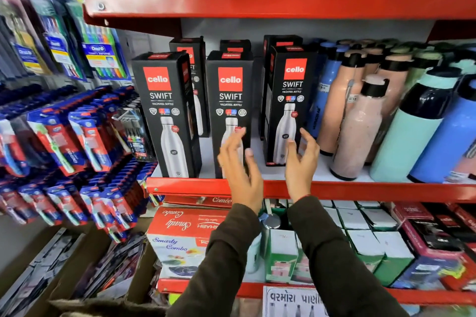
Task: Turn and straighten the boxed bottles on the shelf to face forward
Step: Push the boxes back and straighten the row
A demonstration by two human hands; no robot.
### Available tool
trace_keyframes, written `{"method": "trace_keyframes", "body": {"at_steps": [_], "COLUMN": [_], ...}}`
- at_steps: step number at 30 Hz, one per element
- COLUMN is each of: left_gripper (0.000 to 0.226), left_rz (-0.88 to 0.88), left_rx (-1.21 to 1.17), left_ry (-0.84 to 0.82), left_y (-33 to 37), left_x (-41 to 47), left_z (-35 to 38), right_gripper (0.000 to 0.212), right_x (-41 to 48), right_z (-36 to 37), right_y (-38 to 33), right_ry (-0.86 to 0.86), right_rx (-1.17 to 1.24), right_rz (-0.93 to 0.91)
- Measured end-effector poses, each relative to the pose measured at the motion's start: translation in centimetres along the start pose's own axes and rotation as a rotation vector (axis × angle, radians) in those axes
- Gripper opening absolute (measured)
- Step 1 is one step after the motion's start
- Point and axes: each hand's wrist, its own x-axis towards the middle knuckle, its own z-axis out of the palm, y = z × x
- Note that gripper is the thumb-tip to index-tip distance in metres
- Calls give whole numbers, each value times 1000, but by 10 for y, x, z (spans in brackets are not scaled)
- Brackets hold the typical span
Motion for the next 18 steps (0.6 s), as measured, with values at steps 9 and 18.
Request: {"method": "trace_keyframes", "body": {"at_steps": [9,18], "left_gripper": [54,43], "left_rz": [-486,-817], "left_rx": [-106,-63], "left_ry": [-275,-225], "left_y": [-5,-36], "left_x": [12,18], "left_z": [83,98], "right_gripper": [50,44], "right_x": [53,59], "right_z": [-8,-16], "right_y": [16,33], "right_ry": [-245,-294], "right_rx": [-83,-146], "right_rz": [142,126]}}
